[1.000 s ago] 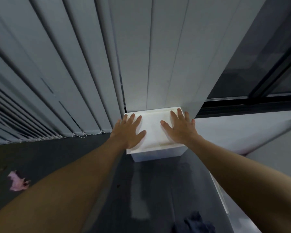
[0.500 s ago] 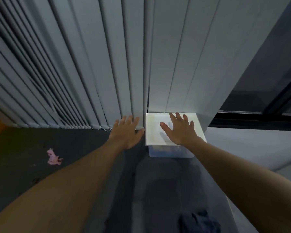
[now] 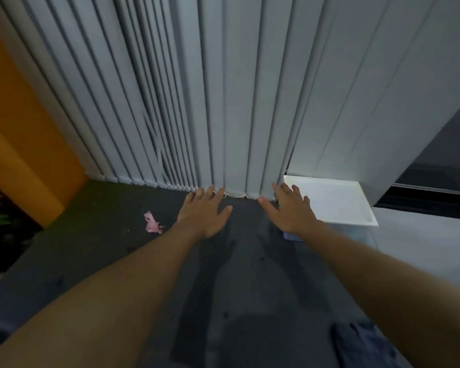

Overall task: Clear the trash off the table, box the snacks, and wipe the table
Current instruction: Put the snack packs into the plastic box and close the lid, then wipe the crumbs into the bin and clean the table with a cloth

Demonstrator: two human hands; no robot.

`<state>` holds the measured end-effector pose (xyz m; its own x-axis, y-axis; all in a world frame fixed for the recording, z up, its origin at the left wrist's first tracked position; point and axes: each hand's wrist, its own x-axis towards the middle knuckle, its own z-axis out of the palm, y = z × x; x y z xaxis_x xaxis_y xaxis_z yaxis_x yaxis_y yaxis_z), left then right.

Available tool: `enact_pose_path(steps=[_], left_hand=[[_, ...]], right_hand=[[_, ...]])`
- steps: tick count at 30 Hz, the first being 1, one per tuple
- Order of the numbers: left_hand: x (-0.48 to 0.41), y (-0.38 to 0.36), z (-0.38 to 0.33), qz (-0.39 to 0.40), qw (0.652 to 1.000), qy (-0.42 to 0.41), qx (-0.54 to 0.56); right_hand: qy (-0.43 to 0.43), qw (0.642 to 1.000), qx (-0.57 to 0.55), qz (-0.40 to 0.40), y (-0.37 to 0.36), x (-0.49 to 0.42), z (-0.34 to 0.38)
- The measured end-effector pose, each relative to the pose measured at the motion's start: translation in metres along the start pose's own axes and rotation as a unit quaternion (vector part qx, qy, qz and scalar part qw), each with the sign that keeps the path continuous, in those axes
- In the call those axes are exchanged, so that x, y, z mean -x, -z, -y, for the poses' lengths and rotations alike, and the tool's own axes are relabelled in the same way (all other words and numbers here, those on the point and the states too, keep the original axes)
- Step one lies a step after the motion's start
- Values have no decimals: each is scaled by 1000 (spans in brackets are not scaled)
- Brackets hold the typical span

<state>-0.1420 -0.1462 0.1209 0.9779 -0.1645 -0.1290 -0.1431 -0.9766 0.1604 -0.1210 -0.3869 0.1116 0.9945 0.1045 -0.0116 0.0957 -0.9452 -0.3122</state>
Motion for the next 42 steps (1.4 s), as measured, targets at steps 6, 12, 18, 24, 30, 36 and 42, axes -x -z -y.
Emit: enact_pose_path(steps=[6,12,18,24,30,36,42], left_hand=[[57,8,64,2,999,39,6],[104,7,117,-2,997,69,22],[132,-3,150,-13,996,82,18],[143,-16,153,-23,997,65,20],[133,-32,121,-17,999,30,27],[107,-59,56,8,999,-21,36],[79,-99,-19,57,994,-85,36]], right_hand=[[46,999,-1,7,-22,20,70],[84,996,-21,10,-39,41,129],[92,995,-44,17,-54,59,163],[97,994,-53,-3,-63,68,161],[61,996,-61,-16,-66,82,129],[6,998,-58,-19,-65,102,58],[-68,997,-43,-11,-68,132,-25]])
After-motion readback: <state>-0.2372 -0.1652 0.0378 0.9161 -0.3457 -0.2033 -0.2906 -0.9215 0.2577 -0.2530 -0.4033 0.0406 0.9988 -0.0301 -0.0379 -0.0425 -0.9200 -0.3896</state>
